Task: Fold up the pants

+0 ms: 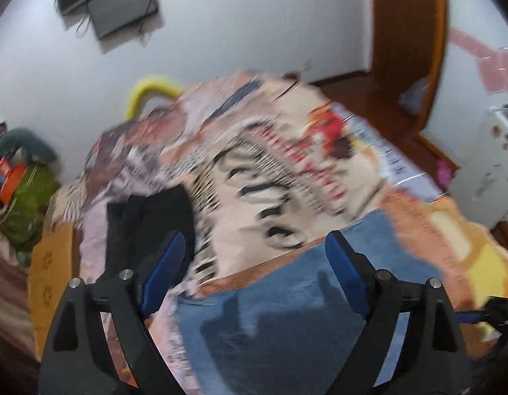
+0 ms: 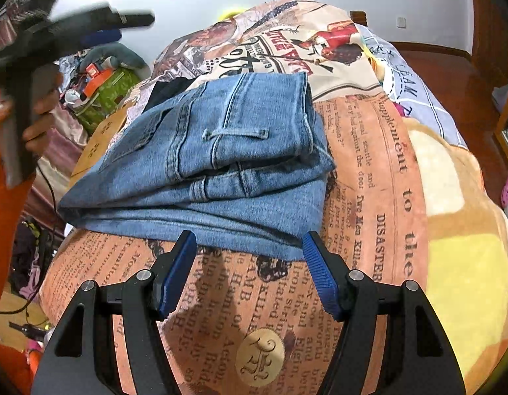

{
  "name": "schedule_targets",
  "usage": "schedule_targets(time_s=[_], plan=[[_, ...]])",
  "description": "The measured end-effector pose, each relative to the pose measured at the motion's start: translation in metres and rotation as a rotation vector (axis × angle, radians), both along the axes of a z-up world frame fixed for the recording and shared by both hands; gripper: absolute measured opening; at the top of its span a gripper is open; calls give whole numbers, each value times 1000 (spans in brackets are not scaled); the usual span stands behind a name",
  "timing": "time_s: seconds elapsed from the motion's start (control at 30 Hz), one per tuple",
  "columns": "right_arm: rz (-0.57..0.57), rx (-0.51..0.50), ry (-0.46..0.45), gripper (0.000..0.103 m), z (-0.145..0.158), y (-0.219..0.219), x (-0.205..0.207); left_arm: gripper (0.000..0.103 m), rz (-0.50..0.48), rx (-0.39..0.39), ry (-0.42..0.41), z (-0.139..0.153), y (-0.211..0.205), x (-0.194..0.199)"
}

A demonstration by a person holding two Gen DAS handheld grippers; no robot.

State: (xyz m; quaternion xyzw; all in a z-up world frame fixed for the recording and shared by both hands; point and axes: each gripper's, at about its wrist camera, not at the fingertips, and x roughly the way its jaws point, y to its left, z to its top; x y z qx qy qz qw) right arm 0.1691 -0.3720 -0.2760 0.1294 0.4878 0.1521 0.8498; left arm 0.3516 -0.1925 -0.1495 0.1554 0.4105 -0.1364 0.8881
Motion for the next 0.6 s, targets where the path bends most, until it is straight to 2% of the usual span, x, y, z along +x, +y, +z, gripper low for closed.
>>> schedule_targets(time_s=[0.17,0.37,0.47,0.53,0.6], plan=[[6,-8,31,64,-7,9,2,88,73,64,158,-52,35,46],[19,-13,61,66,-8,19,12,88,84,207,293,-122,48,73],[32,-34,60,67,-8,23,19,90,80,153,348,-135,58,77],[39,-42,57,67,-7,24,24,102,93,145,346,-138,67,77],[41,-56,61,67,-6,27,29,103,115,124,338,-140,77,72]])
